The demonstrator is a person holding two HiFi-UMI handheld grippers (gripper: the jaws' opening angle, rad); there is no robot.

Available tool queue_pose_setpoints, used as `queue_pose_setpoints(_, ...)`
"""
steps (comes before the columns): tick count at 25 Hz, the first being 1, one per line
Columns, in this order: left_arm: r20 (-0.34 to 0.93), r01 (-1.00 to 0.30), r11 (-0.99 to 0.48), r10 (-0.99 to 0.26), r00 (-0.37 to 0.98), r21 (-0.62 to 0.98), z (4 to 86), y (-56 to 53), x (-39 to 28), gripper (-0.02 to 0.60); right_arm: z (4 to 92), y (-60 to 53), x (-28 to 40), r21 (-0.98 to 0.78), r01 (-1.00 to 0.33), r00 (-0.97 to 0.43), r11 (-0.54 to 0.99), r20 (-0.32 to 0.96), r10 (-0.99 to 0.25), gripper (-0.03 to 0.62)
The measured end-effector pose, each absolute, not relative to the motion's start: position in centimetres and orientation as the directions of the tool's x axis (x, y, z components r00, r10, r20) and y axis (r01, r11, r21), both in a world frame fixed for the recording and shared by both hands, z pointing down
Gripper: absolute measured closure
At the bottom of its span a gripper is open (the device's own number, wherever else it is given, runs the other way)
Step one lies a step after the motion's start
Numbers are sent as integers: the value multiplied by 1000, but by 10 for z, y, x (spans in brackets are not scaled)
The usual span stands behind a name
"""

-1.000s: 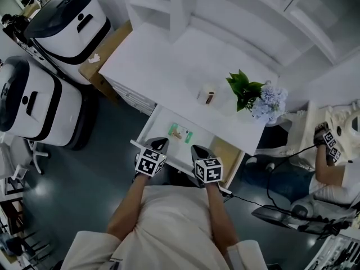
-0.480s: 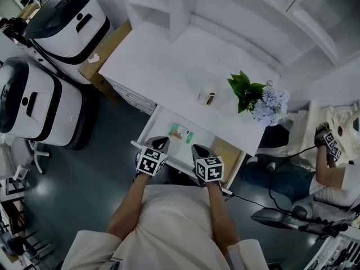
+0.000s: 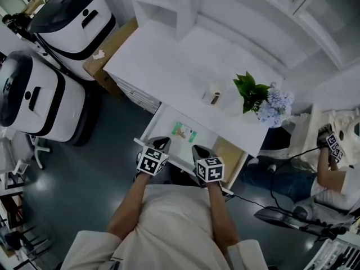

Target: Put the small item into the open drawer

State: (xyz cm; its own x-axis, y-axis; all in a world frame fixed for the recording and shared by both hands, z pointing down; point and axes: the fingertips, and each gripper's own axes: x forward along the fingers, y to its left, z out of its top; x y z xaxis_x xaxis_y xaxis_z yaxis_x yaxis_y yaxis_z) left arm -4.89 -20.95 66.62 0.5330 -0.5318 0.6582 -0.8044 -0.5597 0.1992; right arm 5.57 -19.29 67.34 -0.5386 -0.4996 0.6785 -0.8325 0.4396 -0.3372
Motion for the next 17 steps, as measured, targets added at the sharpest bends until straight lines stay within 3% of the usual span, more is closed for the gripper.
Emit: queue_pose_setpoints(17, 654, -803, -563, -534, 536, 199, 670, -201, -46, 565, 681, -179, 55, -335, -826, -545, 453, 681, -490, 569)
